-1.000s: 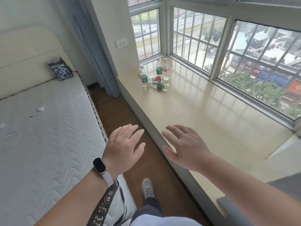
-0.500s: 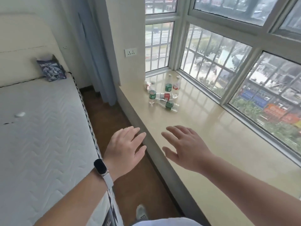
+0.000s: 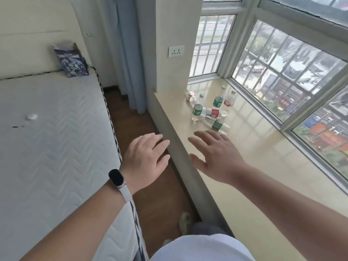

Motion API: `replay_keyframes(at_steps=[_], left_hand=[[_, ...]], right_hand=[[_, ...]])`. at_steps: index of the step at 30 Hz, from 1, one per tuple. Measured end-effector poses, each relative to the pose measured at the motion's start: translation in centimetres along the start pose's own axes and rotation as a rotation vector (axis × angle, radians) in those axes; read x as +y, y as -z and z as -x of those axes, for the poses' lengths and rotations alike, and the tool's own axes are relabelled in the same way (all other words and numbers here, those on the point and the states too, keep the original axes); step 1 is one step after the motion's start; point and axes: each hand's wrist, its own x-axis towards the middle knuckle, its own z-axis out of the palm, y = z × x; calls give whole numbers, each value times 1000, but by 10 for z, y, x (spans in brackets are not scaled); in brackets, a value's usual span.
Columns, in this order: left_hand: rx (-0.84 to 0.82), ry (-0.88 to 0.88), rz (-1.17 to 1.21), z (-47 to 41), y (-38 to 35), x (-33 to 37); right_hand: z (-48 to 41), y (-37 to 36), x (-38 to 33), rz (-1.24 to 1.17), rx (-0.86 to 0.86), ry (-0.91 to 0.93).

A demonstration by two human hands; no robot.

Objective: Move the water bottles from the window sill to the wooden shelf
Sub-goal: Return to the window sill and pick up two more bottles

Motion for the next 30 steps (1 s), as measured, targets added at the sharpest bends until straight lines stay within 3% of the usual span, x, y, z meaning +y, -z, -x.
replay_keyframes(at_steps=[5, 15, 20, 30], left_hand=[[-36, -43, -47, -35, -15, -36], [-105, -55, -78, -171, -86, -105], [-113, -154, -81, -238, -120, -131], [-216, -259, 6, -326, -168, -133]], right_hand=[[-50, -21, 26, -43, 66, 6], [-183, -79, 108, -123, -17, -28], [-238, -87, 152, -107, -16, -32], [-266, -95, 212, -127, -14, -228]])
